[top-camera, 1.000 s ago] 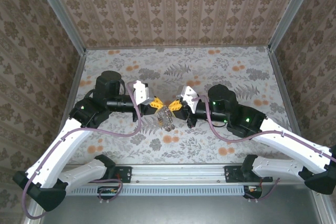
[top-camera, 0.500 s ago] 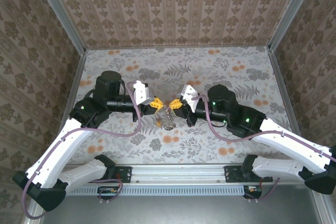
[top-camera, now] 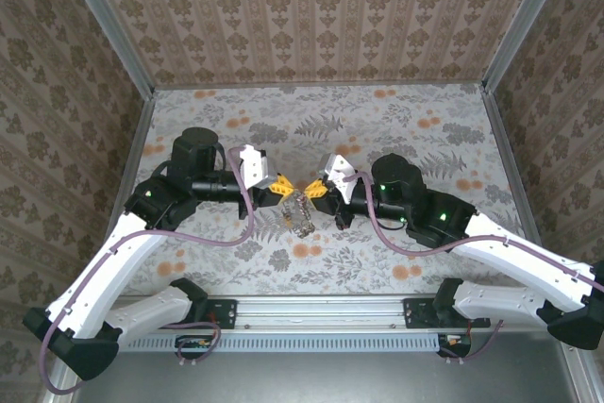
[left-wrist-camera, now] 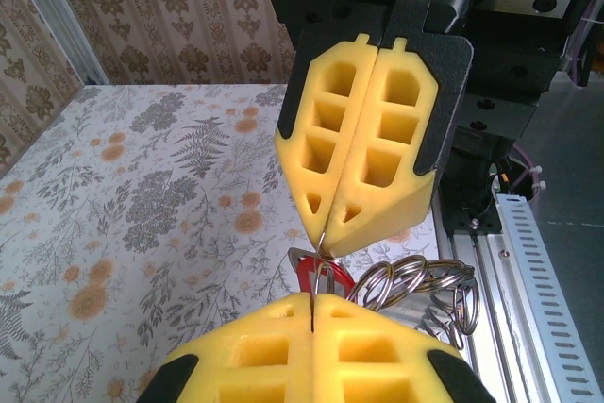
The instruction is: Put the keys on the keyring
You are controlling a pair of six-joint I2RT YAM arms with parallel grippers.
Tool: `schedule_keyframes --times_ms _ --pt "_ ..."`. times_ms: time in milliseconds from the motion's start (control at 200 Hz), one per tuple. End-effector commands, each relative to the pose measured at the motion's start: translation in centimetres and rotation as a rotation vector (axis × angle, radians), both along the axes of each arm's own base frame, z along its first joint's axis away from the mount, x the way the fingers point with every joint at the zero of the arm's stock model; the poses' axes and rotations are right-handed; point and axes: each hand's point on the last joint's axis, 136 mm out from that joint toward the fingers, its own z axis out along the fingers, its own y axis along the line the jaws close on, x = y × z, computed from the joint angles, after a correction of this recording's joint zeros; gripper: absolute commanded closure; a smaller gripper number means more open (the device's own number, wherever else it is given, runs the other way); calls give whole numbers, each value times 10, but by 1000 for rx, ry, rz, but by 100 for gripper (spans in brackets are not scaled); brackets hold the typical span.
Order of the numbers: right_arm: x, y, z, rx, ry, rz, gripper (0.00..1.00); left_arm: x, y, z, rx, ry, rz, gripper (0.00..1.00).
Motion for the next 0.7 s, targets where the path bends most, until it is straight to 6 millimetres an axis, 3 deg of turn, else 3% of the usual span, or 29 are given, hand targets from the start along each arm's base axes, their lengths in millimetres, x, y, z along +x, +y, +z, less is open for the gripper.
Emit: schedule_keyframes --times_ms 0,695 --pt "-5 -2 7 28 -6 5 100 -4 1 12 -42 -19 -9 100" --pt "-6 2 10 53 -5 20 100 -4 1 12 -42 -18 -9 100"
